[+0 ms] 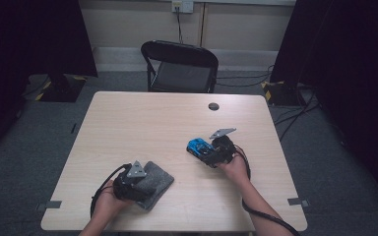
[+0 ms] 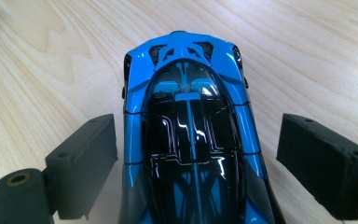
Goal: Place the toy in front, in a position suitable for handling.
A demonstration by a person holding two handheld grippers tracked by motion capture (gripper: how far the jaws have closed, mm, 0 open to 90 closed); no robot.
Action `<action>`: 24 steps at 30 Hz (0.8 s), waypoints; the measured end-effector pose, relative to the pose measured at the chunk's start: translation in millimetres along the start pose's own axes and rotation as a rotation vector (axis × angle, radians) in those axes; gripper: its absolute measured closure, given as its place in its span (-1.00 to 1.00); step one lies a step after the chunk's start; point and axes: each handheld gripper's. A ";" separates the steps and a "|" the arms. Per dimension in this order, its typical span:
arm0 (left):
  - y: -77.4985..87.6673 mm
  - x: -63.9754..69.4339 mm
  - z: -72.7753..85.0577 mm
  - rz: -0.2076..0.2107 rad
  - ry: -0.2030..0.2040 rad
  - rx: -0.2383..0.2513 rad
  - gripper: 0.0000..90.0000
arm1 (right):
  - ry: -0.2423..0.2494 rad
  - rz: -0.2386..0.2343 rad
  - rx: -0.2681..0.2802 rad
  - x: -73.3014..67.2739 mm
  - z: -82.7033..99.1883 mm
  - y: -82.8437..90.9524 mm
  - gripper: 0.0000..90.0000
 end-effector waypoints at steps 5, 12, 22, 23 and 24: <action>0.1 0.0 0.0 0.000 0.000 0.000 -0.35 | 0.007 -0.006 -0.027 0.2 0.0 -6.6 -0.71; 0.0 -0.3 0.2 0.002 0.003 0.001 -0.35 | 0.038 0.013 -0.027 -1.2 1.7 -9.0 -0.63; 0.1 -0.2 0.4 0.002 0.006 0.002 -0.35 | 0.051 0.013 -0.062 -2.1 -4.4 -5.5 -0.42; 0.1 -0.2 0.4 0.002 0.006 0.002 -0.35 | 0.043 0.011 -0.079 -2.5 -5.9 -6.5 -0.42; 0.1 -0.4 0.7 0.003 0.007 0.003 -0.35 | 0.043 0.013 -0.088 -2.7 -7.1 -6.5 -0.42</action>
Point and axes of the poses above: each handheld gripper's, and its own axes: y roughly backward along the jaws, z roughly out of its underside, x roughly to its right, and after that the axes turned 9 degrees about -x, right-handed
